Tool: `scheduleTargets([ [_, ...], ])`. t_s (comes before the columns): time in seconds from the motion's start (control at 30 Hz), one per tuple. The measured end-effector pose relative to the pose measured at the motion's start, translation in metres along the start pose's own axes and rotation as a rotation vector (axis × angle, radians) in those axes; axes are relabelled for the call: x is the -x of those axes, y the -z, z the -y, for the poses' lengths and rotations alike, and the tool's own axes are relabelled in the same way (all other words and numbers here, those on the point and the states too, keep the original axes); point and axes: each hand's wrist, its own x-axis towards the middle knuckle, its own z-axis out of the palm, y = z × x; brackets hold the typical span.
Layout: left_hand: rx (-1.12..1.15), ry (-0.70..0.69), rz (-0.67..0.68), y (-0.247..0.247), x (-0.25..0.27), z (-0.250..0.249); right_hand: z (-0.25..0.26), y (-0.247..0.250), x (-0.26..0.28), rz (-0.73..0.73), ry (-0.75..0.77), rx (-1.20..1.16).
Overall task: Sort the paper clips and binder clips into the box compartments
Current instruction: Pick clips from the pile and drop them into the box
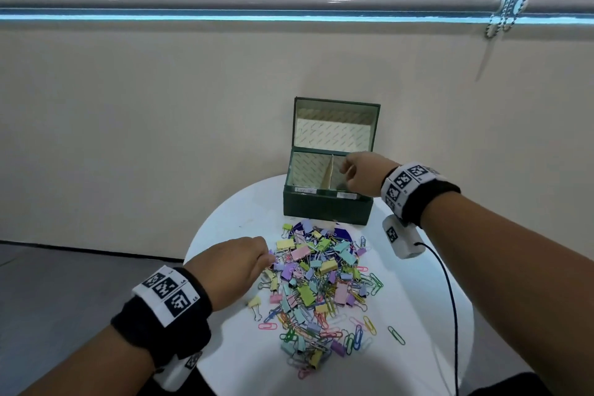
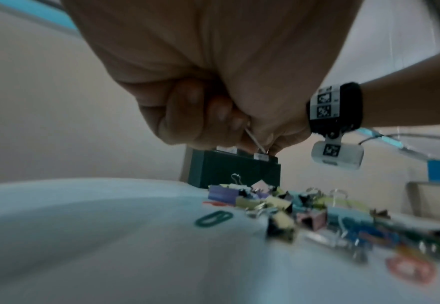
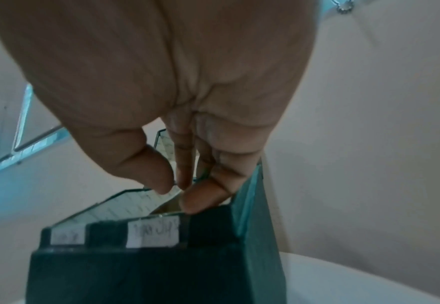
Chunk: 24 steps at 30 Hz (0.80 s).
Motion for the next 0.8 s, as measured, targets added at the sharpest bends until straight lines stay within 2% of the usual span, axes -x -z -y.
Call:
scheduleTargets([
  [0.13, -0.088, 0.012, -0.012, 0.023, -0.019, -0.007, -0.008, 0.009, 0.002, 0.006, -0.004, -0.271],
  [0.27, 0.1, -0.02, -0.079, 0.057, -0.065, -0.031, -0.025, 0.013, 0.034, -0.185, -0.005, -0.451],
  [0.33, 0.201, -0.028, -0.104, 0.068, -0.092, -0.049, -0.032, 0.006, 0.062, -0.16, 0.03, -0.316],
  [0.43, 0.264, -0.002, -0.128, 0.08, -0.136, -0.072, -0.043, -0.015, 0.106, 0.131, 0.048, 0.009],
  [0.5, 0.209, 0.057, -0.093, 0.084, -0.164, -0.086, -0.054, -0.033, 0.126, 0.252, 0.021, 0.131],
  [0.57, 0.157, 0.084, -0.076, 0.082, -0.184, -0.096, -0.061, -0.047, 0.134, 0.227, -0.033, 0.132],
  [0.67, 0.149, 0.028, -0.102, 0.073, -0.199, -0.103, -0.063, -0.062, 0.128, 0.13, -0.093, 0.043],
  [0.8, 0.174, 0.001, -0.076, 0.071, -0.192, -0.1, -0.065, -0.079, 0.103, 0.12, -0.072, 0.127],
])
